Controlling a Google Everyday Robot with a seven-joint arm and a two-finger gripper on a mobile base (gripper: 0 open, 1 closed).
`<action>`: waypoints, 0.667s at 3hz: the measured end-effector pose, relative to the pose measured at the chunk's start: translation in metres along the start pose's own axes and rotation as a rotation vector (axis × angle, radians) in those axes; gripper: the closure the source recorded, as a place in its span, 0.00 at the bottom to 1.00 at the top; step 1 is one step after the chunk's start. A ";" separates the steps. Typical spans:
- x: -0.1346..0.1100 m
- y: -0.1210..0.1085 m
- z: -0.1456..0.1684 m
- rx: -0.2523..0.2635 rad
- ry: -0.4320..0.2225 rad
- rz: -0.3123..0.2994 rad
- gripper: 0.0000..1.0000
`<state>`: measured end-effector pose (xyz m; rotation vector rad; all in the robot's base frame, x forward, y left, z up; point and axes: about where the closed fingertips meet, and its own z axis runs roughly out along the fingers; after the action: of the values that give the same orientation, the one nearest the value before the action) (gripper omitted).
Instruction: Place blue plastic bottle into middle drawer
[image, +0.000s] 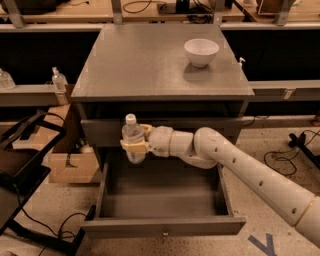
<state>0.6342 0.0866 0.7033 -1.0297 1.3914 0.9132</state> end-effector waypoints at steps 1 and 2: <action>0.047 0.007 0.011 -0.029 0.053 0.048 1.00; 0.055 0.009 0.019 -0.033 0.048 0.060 1.00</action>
Offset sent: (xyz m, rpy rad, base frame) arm -0.0033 0.0068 -0.0365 -0.0279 0.0481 0.0221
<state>0.6320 0.1027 0.6465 -1.0455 1.4577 0.9642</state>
